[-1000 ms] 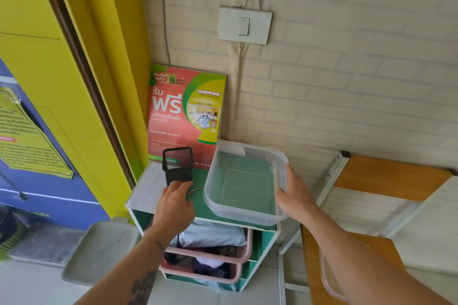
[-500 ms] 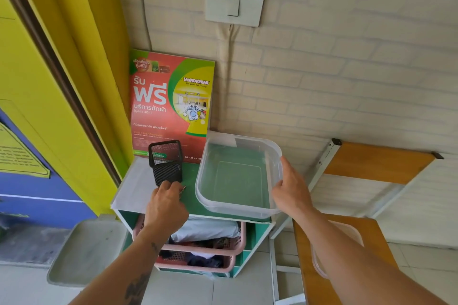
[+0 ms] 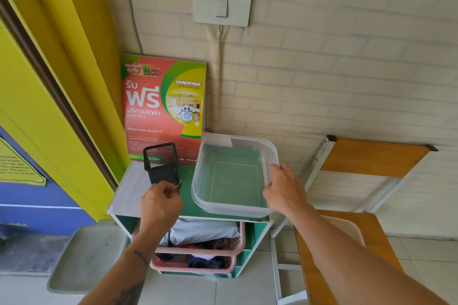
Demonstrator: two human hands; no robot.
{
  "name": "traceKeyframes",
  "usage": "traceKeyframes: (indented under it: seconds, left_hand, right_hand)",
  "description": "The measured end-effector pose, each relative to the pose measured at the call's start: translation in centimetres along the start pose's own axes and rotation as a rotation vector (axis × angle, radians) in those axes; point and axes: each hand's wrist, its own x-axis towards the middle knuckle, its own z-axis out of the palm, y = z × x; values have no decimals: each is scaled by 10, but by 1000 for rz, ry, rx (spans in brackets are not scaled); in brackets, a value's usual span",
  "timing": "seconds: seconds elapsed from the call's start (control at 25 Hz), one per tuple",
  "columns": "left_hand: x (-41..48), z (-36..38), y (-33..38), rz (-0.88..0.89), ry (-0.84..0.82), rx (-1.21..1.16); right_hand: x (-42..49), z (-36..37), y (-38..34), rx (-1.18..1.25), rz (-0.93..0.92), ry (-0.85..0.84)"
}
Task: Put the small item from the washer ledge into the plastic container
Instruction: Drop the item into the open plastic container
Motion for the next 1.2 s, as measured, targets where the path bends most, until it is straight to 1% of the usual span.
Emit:
traceKeyframes:
  seconds: [0.08,0.2,0.36,0.48,0.64,0.88,1.0,1.12,1.2]
  left_hand:
    - [-3,-6,18,-5,42,-97]
    - [-2,-10,46,98,69,-156]
    - [6,5,74,273,-37,-178]
    - [13,25,81,355,-163,-34]
    - [21,46,92,430,-297,263]
    - [34,66,104,423,-357,534]
    - [36,73,101,405,-382,591]
    - [37,76,97,395,-398,576]
    - [36,73,97,411,-381,561]
  right_hand:
    - [2,0,-1,-62,-34,11]
    - [2,-3,-3,-110,-66,10]
    - [3,-1,-2,-88,-70,6]
    - [3,2,2,-28,-66,24]
    - [3,4,4,32,-61,54]
    - [5,7,7,59,-65,60]
    - [6,7,7,48,-76,53]
    - [6,8,8,32,-88,54]
    - [6,8,9,20,-93,51]
